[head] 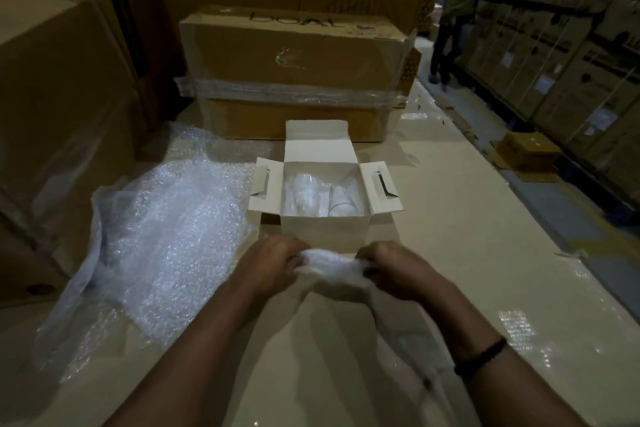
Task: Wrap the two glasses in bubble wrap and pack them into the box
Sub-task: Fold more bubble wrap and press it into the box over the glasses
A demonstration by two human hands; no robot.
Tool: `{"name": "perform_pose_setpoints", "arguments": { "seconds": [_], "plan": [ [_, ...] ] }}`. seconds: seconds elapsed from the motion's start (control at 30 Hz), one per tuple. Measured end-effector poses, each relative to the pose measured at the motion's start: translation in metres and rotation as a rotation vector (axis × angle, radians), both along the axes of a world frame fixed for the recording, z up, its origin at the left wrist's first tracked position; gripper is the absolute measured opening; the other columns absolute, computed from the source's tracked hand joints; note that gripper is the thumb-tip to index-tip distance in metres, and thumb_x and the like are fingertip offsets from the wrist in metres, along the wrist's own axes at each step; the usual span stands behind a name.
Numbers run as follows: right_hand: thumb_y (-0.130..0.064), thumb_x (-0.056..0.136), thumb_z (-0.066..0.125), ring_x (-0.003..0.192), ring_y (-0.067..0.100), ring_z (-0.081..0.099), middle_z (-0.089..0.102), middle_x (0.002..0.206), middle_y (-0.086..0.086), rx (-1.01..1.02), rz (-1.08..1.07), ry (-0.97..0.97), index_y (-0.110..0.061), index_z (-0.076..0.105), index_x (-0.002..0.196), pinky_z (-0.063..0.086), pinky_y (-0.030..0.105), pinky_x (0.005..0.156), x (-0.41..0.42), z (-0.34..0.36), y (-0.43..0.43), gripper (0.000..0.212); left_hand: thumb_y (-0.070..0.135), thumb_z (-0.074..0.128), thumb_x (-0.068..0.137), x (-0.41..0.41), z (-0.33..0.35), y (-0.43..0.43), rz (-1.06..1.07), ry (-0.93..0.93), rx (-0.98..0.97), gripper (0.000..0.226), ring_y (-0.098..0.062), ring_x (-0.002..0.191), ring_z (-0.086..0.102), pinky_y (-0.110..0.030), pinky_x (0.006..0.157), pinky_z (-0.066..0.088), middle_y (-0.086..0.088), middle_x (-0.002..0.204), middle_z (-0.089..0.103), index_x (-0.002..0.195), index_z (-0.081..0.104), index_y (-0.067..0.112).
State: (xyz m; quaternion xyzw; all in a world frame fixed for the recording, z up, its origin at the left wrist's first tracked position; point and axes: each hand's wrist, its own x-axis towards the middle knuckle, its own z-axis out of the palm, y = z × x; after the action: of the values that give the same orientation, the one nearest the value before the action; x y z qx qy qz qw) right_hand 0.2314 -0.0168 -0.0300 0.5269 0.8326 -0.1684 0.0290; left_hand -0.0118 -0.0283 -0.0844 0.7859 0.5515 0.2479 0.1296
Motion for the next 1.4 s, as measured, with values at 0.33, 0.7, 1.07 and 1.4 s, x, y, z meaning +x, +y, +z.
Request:
{"name": "perform_pose_setpoints", "arguments": {
  "seconds": [0.33,0.7,1.07,1.4],
  "plan": [
    [-0.030,0.093,0.059,0.089,0.027,0.064,0.071,0.099,0.005,0.519,-0.138,0.257,-0.021,0.065,0.109,0.046,0.033,0.069,0.002,0.040,0.120,0.019,0.013,0.064,0.093,-0.002,0.050,0.076,0.299,-0.153,0.249,0.027,-0.023,0.097,0.064,-0.030,0.083,0.051,-0.005,0.115,0.069,0.119,0.067,0.016],
    [-0.010,0.075,0.073,0.068,0.028,0.056,0.065,0.073,0.007,0.680,0.012,-0.087,-0.014,0.072,0.079,0.033,0.032,0.061,-0.034,0.015,0.196,0.006,0.014,0.067,0.086,-0.007,0.051,0.172,0.392,0.353,0.212,0.016,-0.026,0.097,0.058,-0.038,0.085,0.040,-0.002,0.108,0.067,0.098,0.071,0.022],
    [-0.011,0.082,0.062,0.078,0.027,0.057,0.070,0.079,0.004,0.521,0.146,-0.300,-0.018,0.073,0.085,0.040,0.033,0.075,-0.039,-0.002,0.212,0.013,0.034,0.057,0.083,-0.007,0.062,0.182,0.256,0.648,-0.073,0.040,-0.024,0.126,0.038,-0.047,0.106,0.019,0.008,0.129,0.060,0.121,0.066,0.038],
    [-0.022,0.103,0.035,0.120,0.029,0.053,0.056,0.137,0.014,-0.064,0.127,0.028,-0.008,0.059,0.130,0.039,0.035,0.101,-0.059,0.011,0.209,0.038,0.034,0.034,0.096,-0.002,0.053,0.184,0.176,0.637,-0.236,0.041,-0.024,0.140,0.026,-0.055,0.111,0.001,0.000,0.141,0.052,0.124,0.064,0.039]
  ]
}}
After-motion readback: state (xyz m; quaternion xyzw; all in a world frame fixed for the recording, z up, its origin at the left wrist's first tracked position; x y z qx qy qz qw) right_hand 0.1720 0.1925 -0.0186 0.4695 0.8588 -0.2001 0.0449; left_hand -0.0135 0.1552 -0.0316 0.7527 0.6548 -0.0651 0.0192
